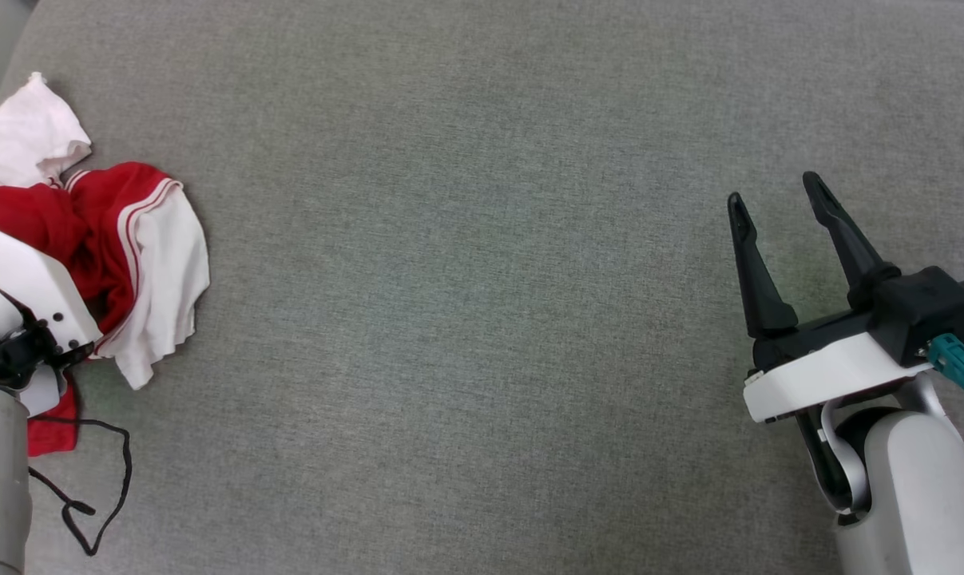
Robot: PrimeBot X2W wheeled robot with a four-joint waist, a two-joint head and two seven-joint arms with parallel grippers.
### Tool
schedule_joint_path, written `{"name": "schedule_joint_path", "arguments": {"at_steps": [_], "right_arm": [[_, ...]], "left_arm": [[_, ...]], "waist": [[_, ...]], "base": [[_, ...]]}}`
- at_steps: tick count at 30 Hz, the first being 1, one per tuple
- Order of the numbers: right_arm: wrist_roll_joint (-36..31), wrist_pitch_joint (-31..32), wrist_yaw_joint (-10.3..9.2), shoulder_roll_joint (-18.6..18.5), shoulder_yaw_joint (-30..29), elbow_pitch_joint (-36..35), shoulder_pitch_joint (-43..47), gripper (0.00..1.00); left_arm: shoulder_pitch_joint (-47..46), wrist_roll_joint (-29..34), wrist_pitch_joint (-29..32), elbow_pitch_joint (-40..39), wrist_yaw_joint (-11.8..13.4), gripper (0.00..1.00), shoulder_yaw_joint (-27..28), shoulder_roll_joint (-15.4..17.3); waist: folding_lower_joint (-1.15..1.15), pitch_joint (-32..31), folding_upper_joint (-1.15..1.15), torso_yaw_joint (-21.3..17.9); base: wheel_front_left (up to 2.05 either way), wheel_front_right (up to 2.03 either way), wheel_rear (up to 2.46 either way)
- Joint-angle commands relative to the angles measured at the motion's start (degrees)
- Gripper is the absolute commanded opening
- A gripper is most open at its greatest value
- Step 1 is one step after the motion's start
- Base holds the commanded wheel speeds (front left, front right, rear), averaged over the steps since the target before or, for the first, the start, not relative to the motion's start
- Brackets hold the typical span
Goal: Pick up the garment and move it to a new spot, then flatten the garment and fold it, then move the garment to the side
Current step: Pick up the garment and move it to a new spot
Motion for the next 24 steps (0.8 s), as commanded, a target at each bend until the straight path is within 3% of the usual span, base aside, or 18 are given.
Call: {"name": "schedule_joint_path", "arguments": {"at_steps": [1, 7, 14, 19, 24], "right_arm": [[0.4, -0.4, -0.02, 0.2, 0.0, 0.1, -0.9, 1.0], [0.4, -0.3, -0.02, 0.5, -0.7, 0.0, -0.1, 1.0], [0.5, -0.6, -0.02, 1.1, -1.6, 0.8, 1.9, 1.0], [0.7, -0.6, -0.02, 1.7, -3.1, 0.8, 3.7, 1.0], [0.9, -0.1, -0.02, 2.2, -4.2, 0.4, 5.5, 1.0]], "left_arm": [[3.0, -0.3, 0.5, 2.5, 0.2, 0.0, -0.8, -3.1], [1.5, 1.5, -6.8, 0.2, 1.5, 0.0, -0.8, -1.2], [-0.9, 6.4, -21.0, -4.9, 4.6, 0.0, -1.9, 1.5], [-3.1, 9.5, -30.6, -8.7, 5.7, 0.0, -3.4, 1.7], [-4.3, 11.0, -38.9, -12.6, 5.9, 0.0, -4.8, -0.1]], "waist": [[0.0, 0.0, 0.0, -0.4], [0.0, -1.9, 0.0, -0.1], [0.0, -7.2, 0.0, 0.8], [0.0, -11.1, 0.0, 1.0], [0.0, -14.4, 0.0, 0.2]], "base": [[0.0, 0.0, 0.0], [0.0, 0.0, 0.0], [0.0, 0.0, 0.0], [0.0, 0.0, 0.0], [0.0, 0.0, 0.0]]}}
